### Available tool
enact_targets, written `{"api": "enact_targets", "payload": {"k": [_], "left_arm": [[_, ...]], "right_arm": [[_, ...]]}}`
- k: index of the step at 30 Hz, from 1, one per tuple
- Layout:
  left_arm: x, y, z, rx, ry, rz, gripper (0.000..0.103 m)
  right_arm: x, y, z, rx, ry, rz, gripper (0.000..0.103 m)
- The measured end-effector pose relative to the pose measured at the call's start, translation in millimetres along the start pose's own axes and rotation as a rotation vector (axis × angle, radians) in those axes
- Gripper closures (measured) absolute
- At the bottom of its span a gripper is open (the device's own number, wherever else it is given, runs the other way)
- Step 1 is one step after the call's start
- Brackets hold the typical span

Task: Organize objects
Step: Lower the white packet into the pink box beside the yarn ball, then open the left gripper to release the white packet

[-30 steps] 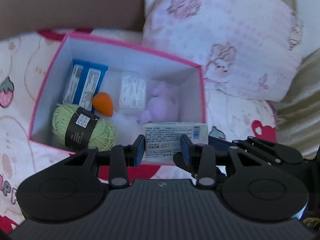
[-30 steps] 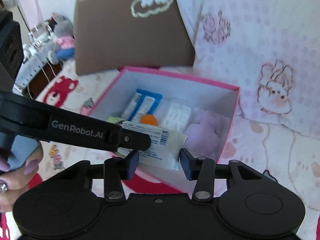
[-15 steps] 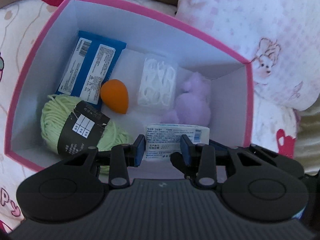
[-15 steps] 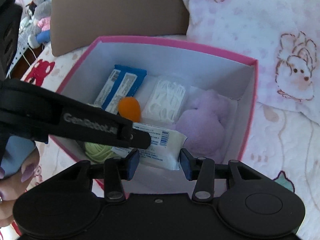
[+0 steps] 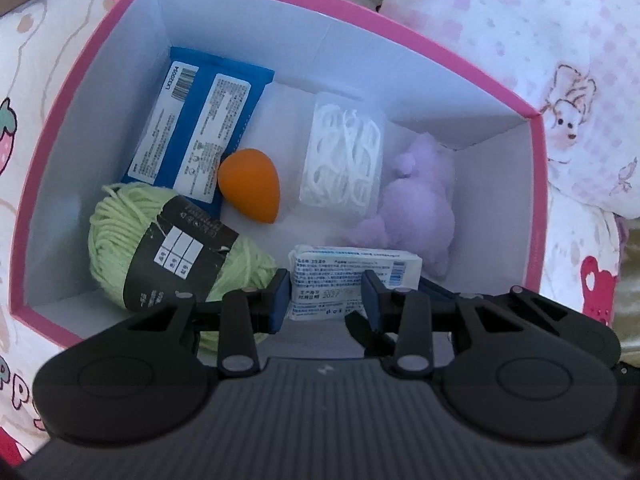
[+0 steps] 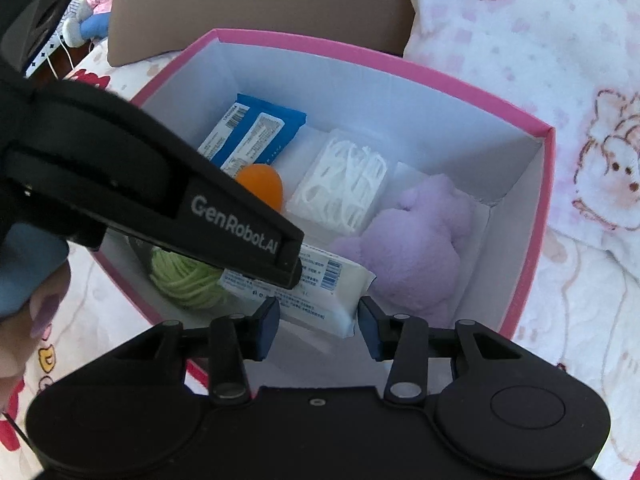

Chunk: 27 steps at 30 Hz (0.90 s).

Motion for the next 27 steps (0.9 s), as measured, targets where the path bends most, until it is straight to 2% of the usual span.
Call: {"api": "enact_targets", "payload": {"k": [6,13,17,23,27], "left_arm": [[1,5,1,0.003,-0.014,0.056,0.063],[-5,27,-1,0.003,-0.030,0.118,0.059],[-12,49,5,0.010,-0.063,0.147,0.056],[-20,96,26,-0.029,-0.139,0.196,0.056],[-30,128,39,-0.064,-0.181,0.206,0.052]], "right_arm": [[1,7,-2,-0.001,0.025,0.039,0.054],[-7,45,-7,0.069,0.035,0.117,0.053],[-12,70,-7,0.082,0.033,0.161,0.052],[-17,113,-6,0.108,0.018,0.231,0.051],[-21,139,-4,0.108,0.002,0.255,0.045]]}}
Point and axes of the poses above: each gripper's, at about its wrist camera, not at the fingertips, and y roughly against the way its jaws point, z to its right, x to its top, the point moved 5 cm from there along -y, roughly the way its jaws point, and after that the axes turned 8 degrees about z, right-handed, at the moved point
